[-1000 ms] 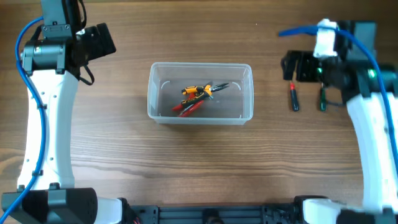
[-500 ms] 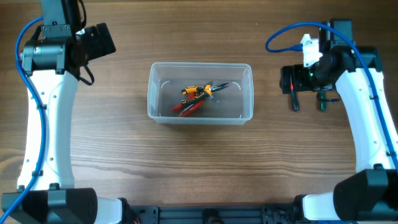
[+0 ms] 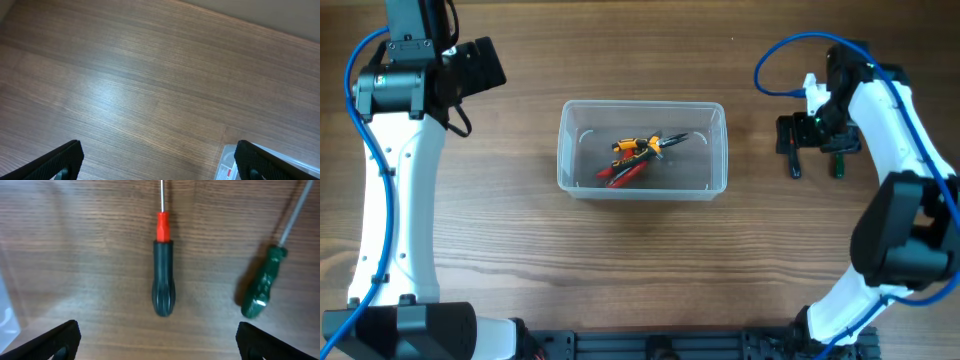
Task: Pack container
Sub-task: 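Move the right gripper over the red-black screwdriver, then lower the right gripper around the screwdriver handle and close it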
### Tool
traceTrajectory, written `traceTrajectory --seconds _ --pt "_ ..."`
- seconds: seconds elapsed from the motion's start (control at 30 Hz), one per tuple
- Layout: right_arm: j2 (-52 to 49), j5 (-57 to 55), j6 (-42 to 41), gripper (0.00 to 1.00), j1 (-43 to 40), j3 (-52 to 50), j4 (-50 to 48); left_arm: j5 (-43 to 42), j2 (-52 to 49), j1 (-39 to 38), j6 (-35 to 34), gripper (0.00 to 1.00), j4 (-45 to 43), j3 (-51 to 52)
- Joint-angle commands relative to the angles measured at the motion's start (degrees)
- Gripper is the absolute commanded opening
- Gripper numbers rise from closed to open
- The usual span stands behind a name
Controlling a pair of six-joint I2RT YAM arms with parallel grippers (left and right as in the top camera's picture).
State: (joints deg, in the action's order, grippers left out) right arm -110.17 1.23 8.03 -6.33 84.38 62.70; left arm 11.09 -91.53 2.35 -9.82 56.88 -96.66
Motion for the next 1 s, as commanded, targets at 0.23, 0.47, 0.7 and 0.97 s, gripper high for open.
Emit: traceTrajectory --seconds 0.23,0.47,0.7,0.97 --pt "-4.74 0.0 1.03 0.99 -0.02 1.01 -3.89 -0.13 0.55 0.17 -1.14 1.0 -0.02 -0.22" --pt "-4.74 -1.36 2.01 0.96 -0.02 1.01 -4.98 -0.13 0.55 0.17 -1.14 1.0 -0.02 -0.22" --pt "-4.76 -1.9 3.61 0.96 -0.02 0.52 -5.22 -0.13 0.55 0.17 -1.14 1.0 -0.02 -0.22" --pt "-4.83 -1.88 3.98 0.96 -0.02 -0.09 -5.66 -0.13 0.55 0.17 -1.14 1.0 -0.02 -0.22"
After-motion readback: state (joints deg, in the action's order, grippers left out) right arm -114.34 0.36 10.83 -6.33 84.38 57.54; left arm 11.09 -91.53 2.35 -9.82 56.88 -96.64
